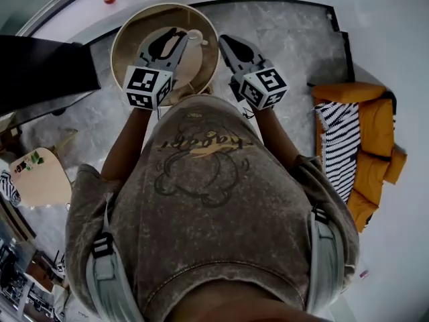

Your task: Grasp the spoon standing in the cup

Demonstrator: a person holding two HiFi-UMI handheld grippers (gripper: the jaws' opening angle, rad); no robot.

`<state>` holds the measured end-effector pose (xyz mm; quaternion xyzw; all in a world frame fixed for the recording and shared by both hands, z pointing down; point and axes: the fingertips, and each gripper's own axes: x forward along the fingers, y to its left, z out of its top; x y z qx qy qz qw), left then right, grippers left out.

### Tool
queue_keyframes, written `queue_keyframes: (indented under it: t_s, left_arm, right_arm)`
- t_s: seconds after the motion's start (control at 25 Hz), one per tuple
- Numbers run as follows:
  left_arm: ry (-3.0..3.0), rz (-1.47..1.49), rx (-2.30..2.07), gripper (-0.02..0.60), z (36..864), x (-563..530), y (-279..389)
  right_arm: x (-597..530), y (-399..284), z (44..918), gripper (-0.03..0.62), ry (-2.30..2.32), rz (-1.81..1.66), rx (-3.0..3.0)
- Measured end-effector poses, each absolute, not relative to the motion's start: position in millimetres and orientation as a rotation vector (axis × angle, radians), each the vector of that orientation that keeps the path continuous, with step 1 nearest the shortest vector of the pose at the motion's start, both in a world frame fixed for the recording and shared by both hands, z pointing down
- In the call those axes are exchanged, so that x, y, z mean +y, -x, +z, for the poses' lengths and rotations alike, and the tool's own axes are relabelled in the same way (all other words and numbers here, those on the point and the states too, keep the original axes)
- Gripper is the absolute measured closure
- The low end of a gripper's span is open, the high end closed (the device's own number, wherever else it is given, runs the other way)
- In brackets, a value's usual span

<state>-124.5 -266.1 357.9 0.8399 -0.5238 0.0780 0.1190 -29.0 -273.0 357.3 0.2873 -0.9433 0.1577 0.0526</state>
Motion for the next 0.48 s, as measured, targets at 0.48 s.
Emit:
queue_keyframes:
  t_s: [0.48]
  left_arm:
    - [-2.452, 0.136, -1.668, 0.457, 330, -248, 146]
  right_arm:
    - [-267, 42, 341, 0.574, -0.841, 0.371, -2.893]
